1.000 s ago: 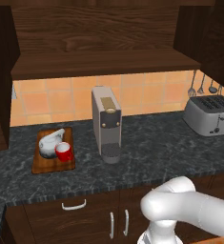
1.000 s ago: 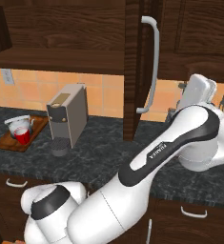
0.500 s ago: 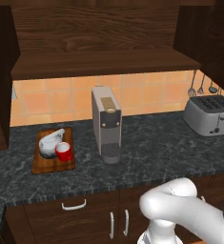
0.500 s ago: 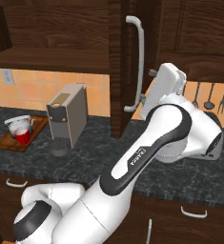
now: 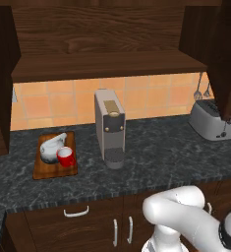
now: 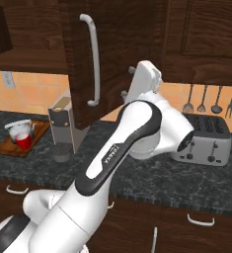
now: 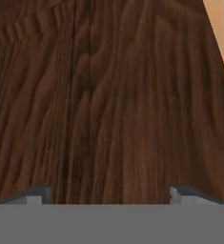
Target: Pick the kettle from the counter and place it on the tray. Then pick the mug from the cabinet and place it on the tray. Then close the cabinet doors.
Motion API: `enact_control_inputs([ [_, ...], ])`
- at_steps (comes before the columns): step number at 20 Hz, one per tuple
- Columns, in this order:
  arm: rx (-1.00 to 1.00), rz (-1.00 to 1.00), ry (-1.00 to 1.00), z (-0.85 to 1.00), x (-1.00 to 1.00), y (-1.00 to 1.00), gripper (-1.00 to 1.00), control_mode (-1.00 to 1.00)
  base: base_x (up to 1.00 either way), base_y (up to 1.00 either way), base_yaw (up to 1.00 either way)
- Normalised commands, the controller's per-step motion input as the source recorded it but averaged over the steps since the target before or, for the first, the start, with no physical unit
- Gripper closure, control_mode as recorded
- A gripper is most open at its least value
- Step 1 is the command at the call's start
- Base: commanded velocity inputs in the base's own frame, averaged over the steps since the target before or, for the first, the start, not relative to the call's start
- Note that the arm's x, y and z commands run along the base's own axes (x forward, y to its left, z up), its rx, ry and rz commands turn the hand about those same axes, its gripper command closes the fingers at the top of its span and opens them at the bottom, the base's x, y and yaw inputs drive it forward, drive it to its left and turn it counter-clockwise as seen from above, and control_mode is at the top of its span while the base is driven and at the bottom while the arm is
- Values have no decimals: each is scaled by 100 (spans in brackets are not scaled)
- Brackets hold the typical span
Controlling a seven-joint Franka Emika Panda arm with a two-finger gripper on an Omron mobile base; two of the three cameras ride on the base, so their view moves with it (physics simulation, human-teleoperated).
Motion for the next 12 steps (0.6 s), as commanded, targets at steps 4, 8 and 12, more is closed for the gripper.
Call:
enact_control_inputs([
  [4,-3,0,8,0,17,22,-100,-100,0,0,0],
  [8,-14,0,18,0,47,52,-100,-100,0,0,0],
  [12,-10,-4,6,1,47,52,-100,-100,0,0,0],
])
